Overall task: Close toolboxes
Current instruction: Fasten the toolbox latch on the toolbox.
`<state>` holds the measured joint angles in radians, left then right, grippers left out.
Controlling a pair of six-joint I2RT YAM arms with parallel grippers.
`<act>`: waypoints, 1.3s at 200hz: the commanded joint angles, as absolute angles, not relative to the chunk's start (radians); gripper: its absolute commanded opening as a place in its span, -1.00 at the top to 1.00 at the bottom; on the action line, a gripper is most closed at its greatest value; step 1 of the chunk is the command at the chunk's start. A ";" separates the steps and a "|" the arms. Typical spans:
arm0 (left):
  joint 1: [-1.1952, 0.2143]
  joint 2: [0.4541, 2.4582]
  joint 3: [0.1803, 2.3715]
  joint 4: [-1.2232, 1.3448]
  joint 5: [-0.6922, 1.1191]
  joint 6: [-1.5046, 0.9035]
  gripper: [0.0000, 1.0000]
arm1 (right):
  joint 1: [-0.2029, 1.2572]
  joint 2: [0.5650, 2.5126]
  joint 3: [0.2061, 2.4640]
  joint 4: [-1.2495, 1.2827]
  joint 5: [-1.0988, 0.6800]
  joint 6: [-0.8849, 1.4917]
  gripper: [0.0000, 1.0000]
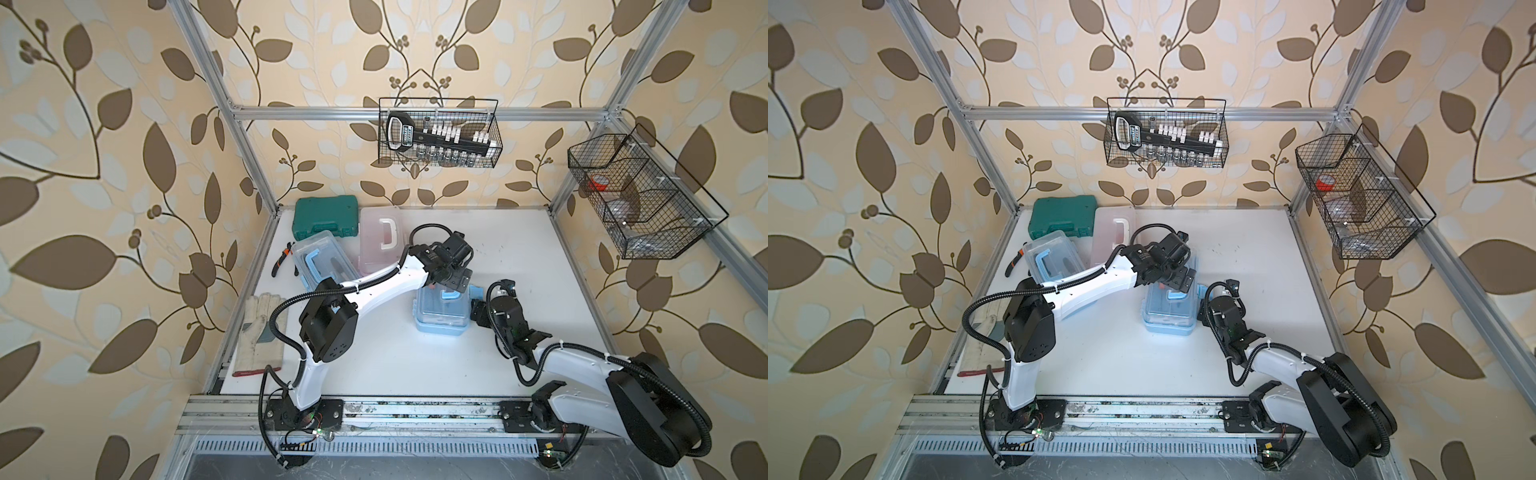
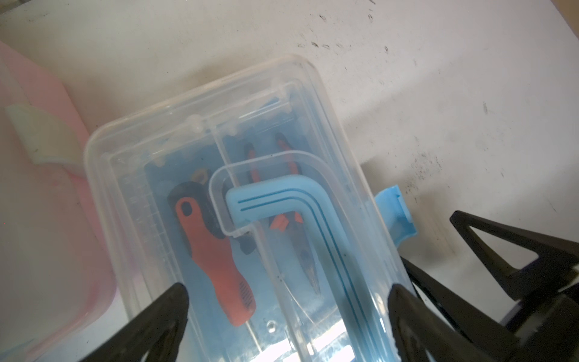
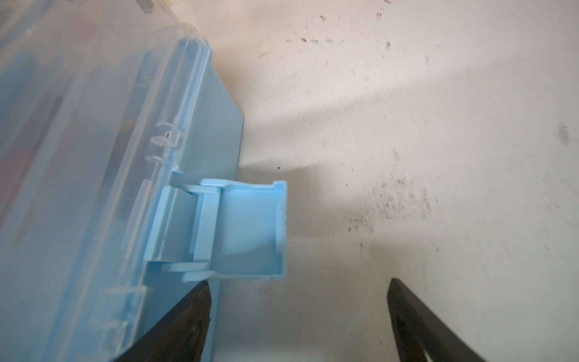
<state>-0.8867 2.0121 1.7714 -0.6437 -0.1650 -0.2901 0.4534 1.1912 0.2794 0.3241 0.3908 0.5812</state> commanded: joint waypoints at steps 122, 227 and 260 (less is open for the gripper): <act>-0.876 2.088 1.708 -0.797 -0.081 -0.305 -0.98 | 0.347 1.147 0.303 0.314 0.103 0.534 -0.77; -0.779 2.070 1.705 -0.822 -0.092 -0.253 -0.98 | 0.396 1.359 0.378 0.391 -0.080 0.535 -0.78; -0.770 2.080 1.717 -0.836 -0.102 -0.241 -0.98 | 0.429 1.433 0.420 0.449 -0.039 0.508 -0.78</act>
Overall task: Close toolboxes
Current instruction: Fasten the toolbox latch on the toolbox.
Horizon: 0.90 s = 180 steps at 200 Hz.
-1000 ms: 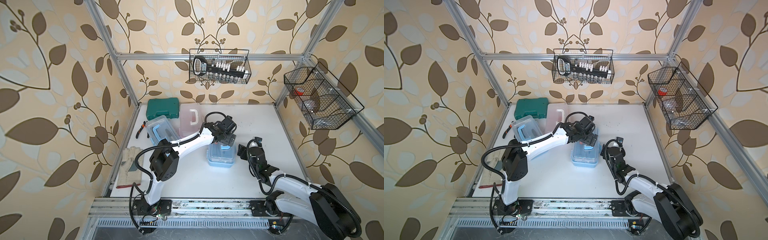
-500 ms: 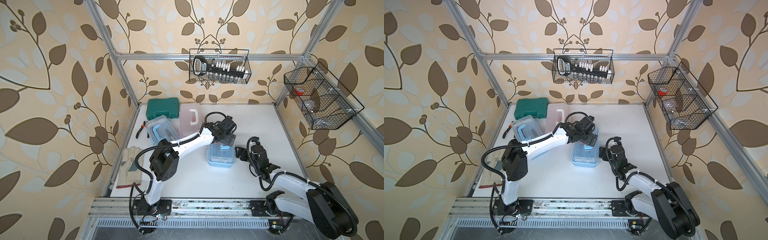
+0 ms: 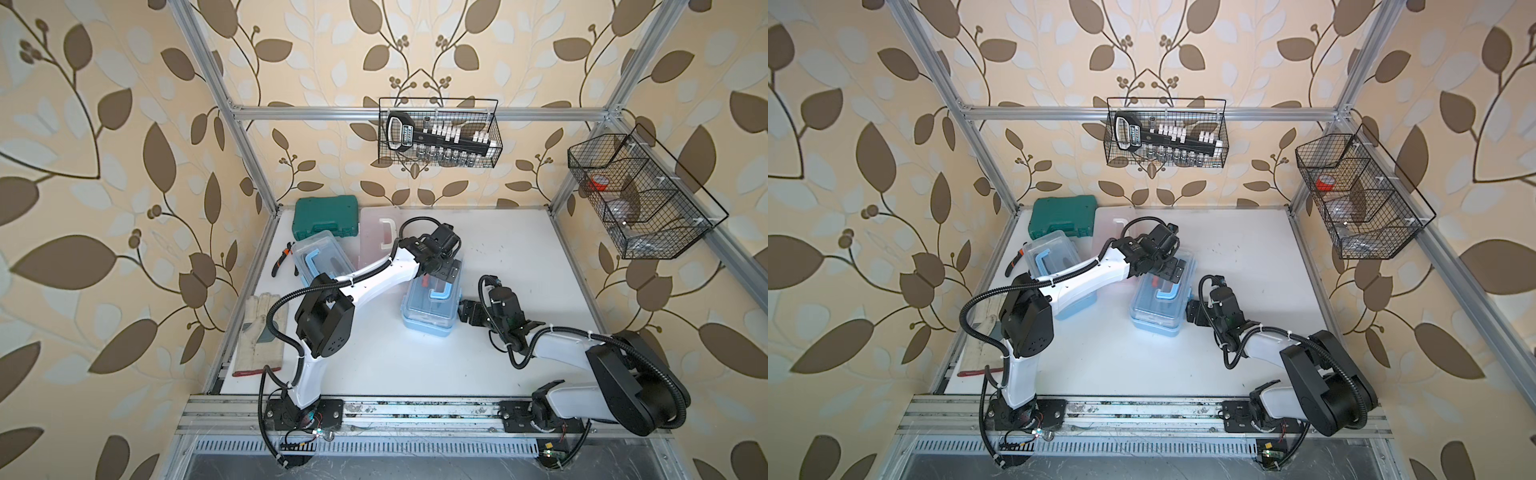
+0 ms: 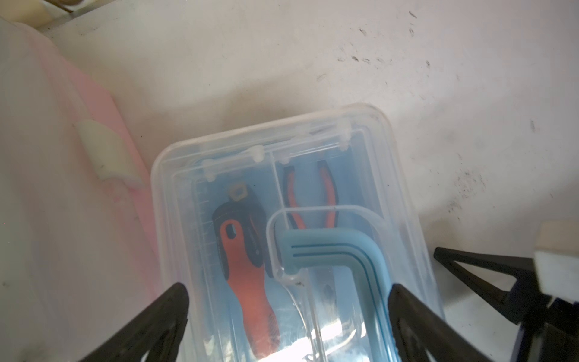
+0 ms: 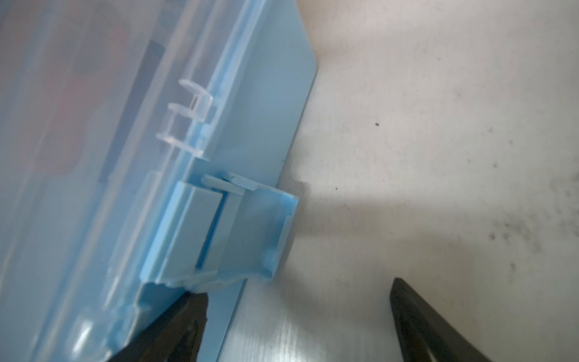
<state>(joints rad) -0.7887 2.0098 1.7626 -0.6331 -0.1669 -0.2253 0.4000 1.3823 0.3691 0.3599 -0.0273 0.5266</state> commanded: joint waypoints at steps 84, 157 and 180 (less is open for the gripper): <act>-0.767 2.084 1.703 -0.838 -0.101 -0.232 -0.98 | 0.590 1.557 0.404 0.691 0.322 0.413 -0.80; -0.767 2.081 1.688 -0.823 -0.097 -0.238 -0.98 | 0.591 1.481 0.367 0.705 0.451 0.379 -0.80; -0.767 2.081 1.680 -0.813 -0.092 -0.241 -0.98 | 0.591 1.461 0.371 0.687 0.443 0.366 -0.80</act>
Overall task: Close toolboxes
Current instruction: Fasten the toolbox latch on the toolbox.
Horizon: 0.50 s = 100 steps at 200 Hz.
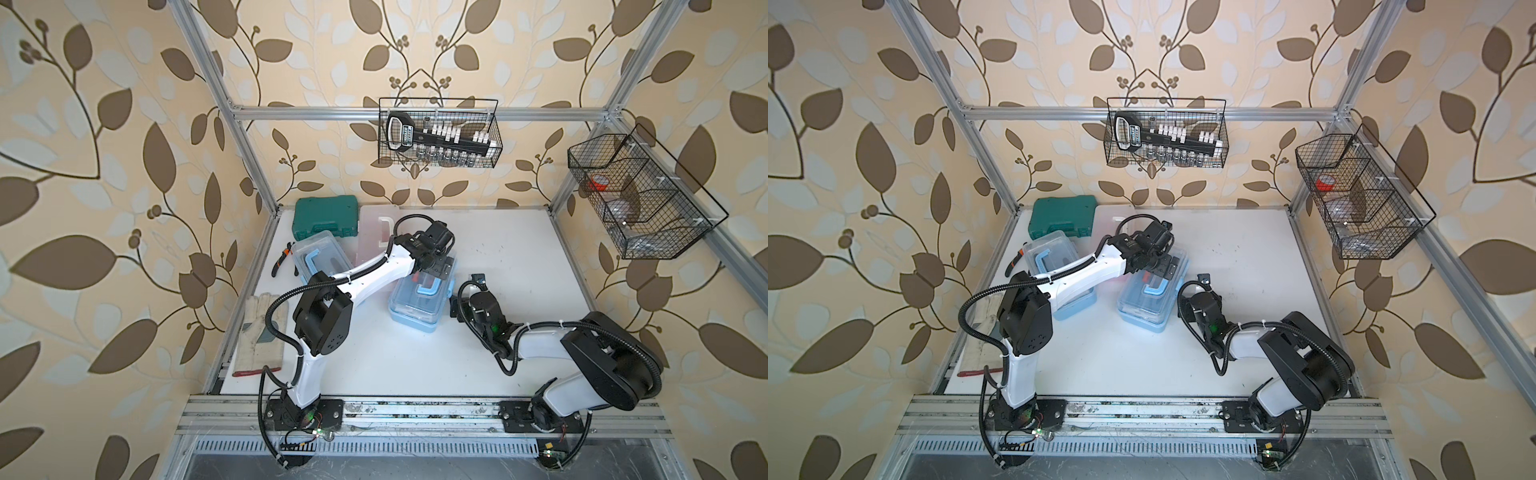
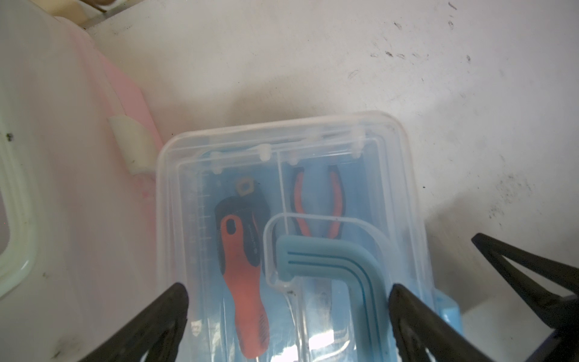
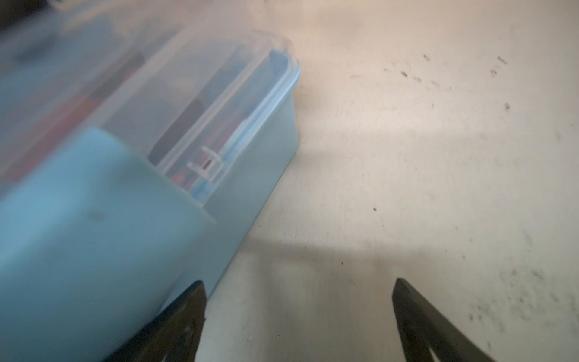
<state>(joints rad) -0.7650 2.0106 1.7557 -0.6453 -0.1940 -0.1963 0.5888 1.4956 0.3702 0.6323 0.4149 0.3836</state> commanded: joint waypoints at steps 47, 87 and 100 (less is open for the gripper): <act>-0.767 2.077 1.672 -0.800 -0.081 -0.245 -0.98 | 0.591 1.405 0.368 0.645 0.465 0.356 -0.80; -0.767 2.080 1.673 -0.795 -0.075 -0.249 -0.98 | 0.589 1.349 0.397 0.562 0.449 0.365 -0.80; -0.767 2.082 1.673 -0.795 -0.073 -0.250 -0.98 | 0.589 1.331 0.411 0.529 0.423 0.380 -0.80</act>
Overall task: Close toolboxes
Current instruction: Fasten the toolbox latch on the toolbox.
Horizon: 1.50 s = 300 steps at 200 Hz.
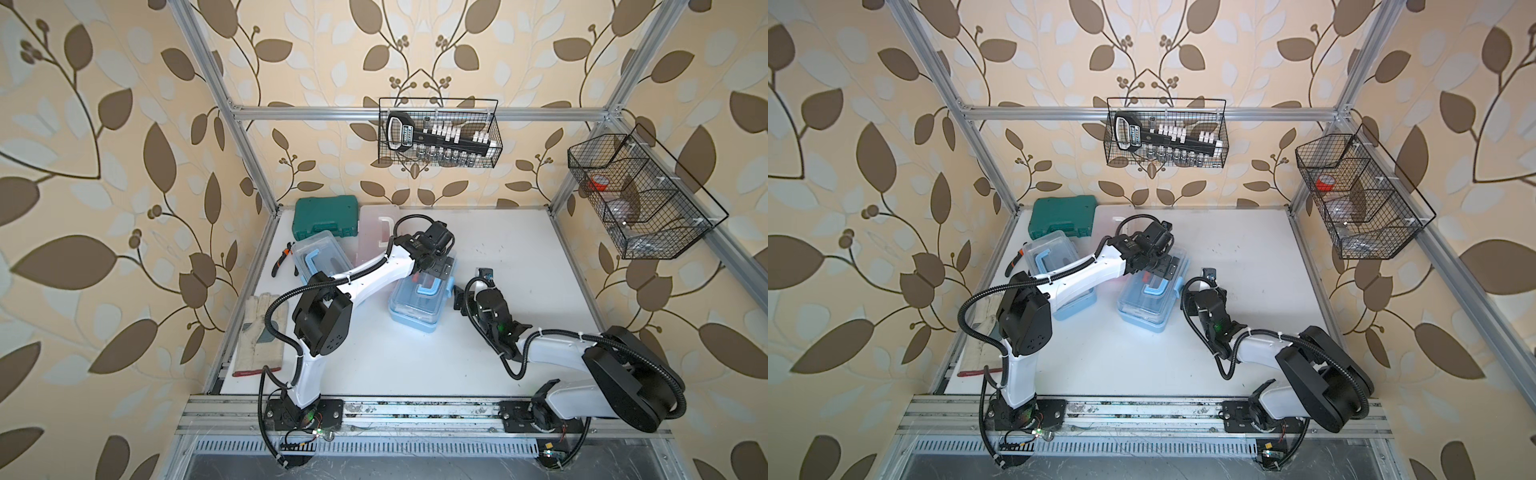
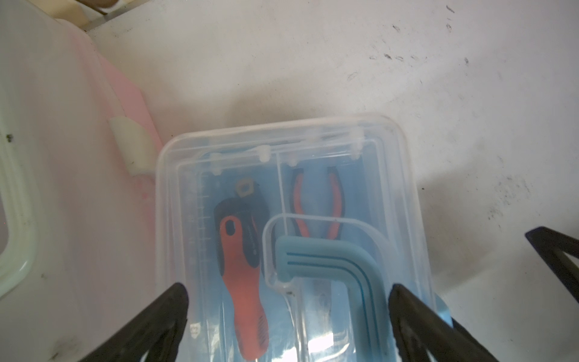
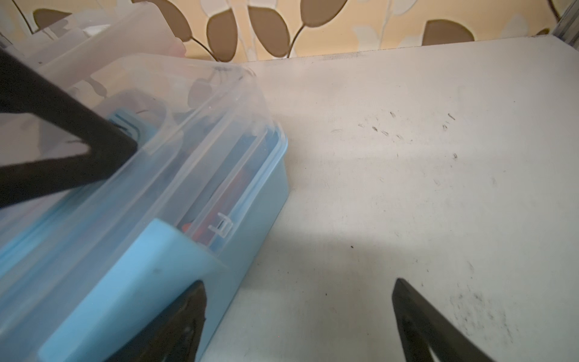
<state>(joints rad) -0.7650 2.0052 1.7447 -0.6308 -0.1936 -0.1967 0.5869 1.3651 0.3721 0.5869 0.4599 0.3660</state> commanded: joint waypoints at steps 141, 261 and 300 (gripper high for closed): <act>-0.768 2.082 1.672 -0.787 -0.055 -0.262 -0.98 | 0.444 1.274 0.401 0.443 0.002 0.668 -0.52; -0.769 2.079 1.675 -0.795 -0.054 -0.264 -0.98 | 0.407 1.308 0.385 0.565 -0.168 0.774 -0.14; -0.769 2.082 1.673 -0.795 -0.054 -0.264 -0.98 | 0.407 1.332 0.393 0.579 -0.190 0.791 -0.01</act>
<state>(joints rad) -0.7654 2.0048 1.7412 -0.6220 -0.1905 -0.2012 0.4072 1.3079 0.3908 0.5583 -0.1474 0.7700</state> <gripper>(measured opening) 0.989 0.516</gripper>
